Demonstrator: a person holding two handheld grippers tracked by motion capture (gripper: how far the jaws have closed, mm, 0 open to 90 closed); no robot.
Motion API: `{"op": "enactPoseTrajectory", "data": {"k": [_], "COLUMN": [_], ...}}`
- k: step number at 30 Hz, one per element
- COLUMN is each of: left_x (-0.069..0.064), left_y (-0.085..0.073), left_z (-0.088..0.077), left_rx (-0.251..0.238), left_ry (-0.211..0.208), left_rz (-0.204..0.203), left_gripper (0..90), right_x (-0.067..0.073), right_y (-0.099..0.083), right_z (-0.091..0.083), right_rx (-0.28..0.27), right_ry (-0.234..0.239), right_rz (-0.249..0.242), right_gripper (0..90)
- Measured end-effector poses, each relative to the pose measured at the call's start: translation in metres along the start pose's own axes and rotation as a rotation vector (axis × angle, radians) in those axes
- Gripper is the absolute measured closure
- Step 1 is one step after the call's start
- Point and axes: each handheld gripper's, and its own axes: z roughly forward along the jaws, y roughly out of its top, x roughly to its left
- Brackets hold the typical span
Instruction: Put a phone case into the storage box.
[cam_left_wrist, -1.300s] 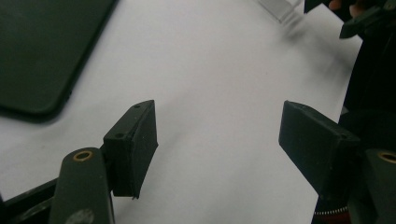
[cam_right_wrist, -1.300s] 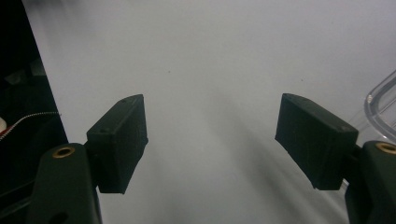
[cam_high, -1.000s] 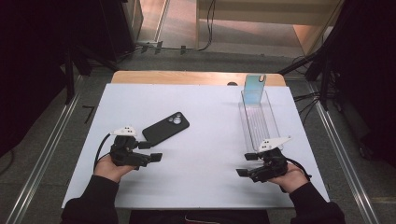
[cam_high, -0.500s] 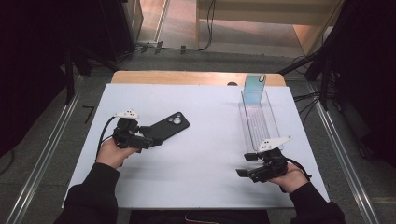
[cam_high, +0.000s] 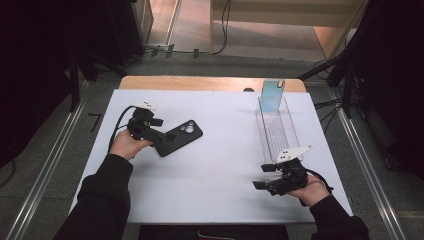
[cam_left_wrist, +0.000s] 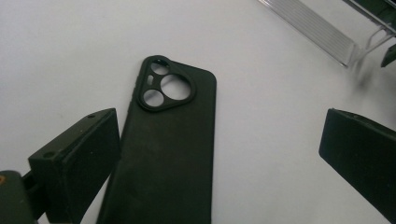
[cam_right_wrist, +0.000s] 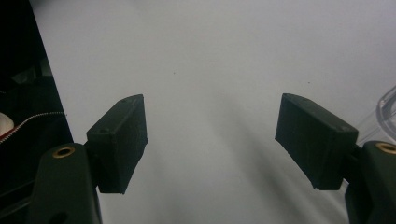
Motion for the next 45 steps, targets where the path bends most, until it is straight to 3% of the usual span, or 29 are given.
{"op": "enactPoseTrajectory", "data": {"k": [7, 18, 23, 45], "left_x": [0.011, 0.023, 0.024, 0.014], "left_y": [0.004, 0.004, 0.002, -0.009], "left_z": [0.01, 0.027, 0.034, 0.067], "left_rx": [0.0, 0.008, 0.019, 0.174], "left_ry": [0.02, 0.014, 0.007, 0.077], "left_rz": [0.016, 0.01, -0.016, 0.069], "left_gripper": [0.5, 0.8, 1.2, 1.9], "right_x": [0.0, 0.0, 0.0, 0.0], "right_y": [0.0, 0.0, 0.0, 0.0], "right_z": [0.0, 0.0, 0.0, 0.0], "right_rx": [-0.001, 0.001, 0.0, 0.001], "right_ry": [0.001, 0.002, 0.003, 0.005], "right_rz": [0.001, 0.003, -0.001, -0.005], "right_gripper": [23.0, 22.9, 23.0, 22.9]}}
